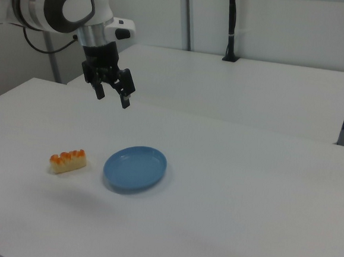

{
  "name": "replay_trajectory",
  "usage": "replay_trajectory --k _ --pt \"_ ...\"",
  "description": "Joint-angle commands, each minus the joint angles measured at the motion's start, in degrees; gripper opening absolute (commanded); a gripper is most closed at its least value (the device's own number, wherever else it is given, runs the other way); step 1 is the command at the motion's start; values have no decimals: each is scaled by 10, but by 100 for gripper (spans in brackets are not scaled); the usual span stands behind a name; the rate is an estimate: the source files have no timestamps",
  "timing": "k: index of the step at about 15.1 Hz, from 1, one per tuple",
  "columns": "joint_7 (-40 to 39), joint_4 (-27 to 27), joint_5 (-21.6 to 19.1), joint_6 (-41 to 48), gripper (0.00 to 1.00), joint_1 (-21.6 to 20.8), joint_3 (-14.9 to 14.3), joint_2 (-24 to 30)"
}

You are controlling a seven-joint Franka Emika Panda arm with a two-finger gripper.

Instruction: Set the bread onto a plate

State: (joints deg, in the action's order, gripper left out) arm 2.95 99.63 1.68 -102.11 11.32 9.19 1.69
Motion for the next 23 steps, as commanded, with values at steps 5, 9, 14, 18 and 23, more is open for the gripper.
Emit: replay_trajectory --k 5,9,14,18,23 --pt "-8 -14 -12 24 100 -20 -24 -7" --pt "-9 -20 -13 25 100 -17 -23 -13" --pt "-9 -33 -13 31 100 -14 -23 -20" --pt "-13 -60 -13 42 100 -14 -23 -41" --pt "-10 -62 -11 43 100 -27 -34 -45"
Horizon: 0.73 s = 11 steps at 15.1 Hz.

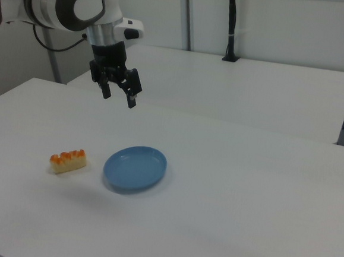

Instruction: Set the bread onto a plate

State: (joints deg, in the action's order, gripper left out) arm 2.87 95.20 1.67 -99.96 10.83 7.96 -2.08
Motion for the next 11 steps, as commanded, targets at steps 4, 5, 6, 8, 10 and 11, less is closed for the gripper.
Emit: replay_trajectory --k 4,5,6,8,10,11 --pt "-14 -16 -10 28 100 -63 -69 -3" --pt "-14 -14 -10 29 100 -65 -71 -2" --pt "-13 -11 -10 39 100 -74 -71 -2" --pt "-9 12 -10 45 100 -92 -73 -2" --pt "-9 18 -10 44 100 -99 -73 -4" --pt "-9 30 -10 41 100 -106 -74 -4"
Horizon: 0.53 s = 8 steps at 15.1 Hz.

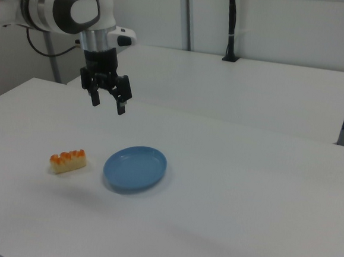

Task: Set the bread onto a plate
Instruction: 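Move the open gripper over the orange-topped bread roll and lower it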

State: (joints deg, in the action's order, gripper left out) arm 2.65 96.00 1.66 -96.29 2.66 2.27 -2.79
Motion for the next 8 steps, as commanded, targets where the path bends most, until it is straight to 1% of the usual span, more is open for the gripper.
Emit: replay_trajectory --k 1,4,5,6,8 --pt "-6 31 -10 1 100 -33 -18 3" --pt "-1 59 -11 -2 100 -60 -18 1" --pt "20 71 -12 -7 100 -70 -18 -1" --pt "76 91 -12 -36 100 -86 -17 -5" --pt "164 113 -14 -89 100 -93 -15 -8"
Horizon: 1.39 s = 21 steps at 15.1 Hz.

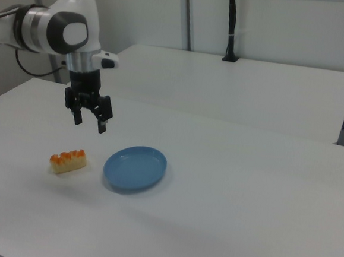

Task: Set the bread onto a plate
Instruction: 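Move the open gripper over the orange-topped bread roll and lower it, then close the gripper on the bread roll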

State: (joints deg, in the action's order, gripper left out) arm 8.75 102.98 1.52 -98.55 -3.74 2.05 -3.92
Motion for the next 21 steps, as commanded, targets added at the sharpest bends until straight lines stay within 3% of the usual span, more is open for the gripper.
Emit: replay_trajectory --k 1,3,10,13,20,21 --pt "136 46 -13 -87 100 -37 -12 -5" --pt "198 42 -21 -104 100 -50 -10 -26" --pt "269 36 -20 -188 100 -72 37 -99" --pt "325 23 -1 -211 100 -85 43 -145" --pt "376 24 38 -235 100 -90 69 -183" --pt "379 24 44 -235 91 -90 71 -185"
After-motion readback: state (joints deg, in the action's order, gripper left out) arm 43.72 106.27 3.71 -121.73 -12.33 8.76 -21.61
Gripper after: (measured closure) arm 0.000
